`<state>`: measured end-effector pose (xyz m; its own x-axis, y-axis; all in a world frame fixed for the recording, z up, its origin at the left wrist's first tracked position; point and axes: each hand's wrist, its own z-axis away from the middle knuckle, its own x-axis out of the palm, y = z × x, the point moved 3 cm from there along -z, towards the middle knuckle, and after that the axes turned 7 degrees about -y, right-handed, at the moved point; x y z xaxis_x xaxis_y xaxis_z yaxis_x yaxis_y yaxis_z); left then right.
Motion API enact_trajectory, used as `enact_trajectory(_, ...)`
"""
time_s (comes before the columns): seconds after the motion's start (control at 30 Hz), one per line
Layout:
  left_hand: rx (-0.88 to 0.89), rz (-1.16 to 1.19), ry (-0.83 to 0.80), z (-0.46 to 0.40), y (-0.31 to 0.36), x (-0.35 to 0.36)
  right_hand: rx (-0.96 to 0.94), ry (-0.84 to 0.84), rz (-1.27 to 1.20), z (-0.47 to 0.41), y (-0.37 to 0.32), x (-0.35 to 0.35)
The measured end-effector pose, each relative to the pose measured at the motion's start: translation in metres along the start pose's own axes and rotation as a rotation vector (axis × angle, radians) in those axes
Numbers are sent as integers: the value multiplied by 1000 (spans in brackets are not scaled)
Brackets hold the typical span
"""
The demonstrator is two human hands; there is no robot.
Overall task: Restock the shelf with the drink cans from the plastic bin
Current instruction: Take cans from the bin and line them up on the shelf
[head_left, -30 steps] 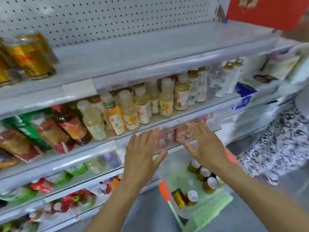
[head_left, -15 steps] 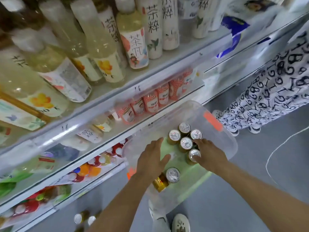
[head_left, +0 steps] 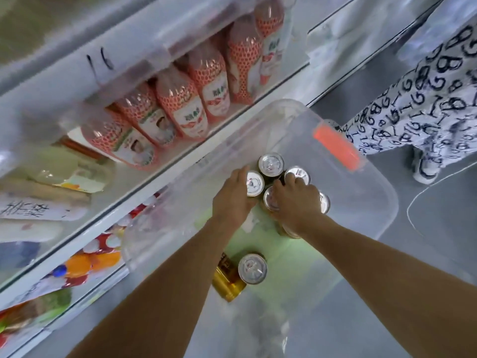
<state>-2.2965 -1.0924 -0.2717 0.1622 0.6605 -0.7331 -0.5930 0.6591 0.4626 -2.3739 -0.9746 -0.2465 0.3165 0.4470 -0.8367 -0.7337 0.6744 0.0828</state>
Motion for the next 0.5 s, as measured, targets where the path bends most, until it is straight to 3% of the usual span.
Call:
enact_trajectory(0.3,-55,210,51,43,-4,-31,-41,-10,-277,25,15,-32)
enact_trajectory(0.5,-128,563,180,126,2,-91,-158,-160,-871,80,24,-89)
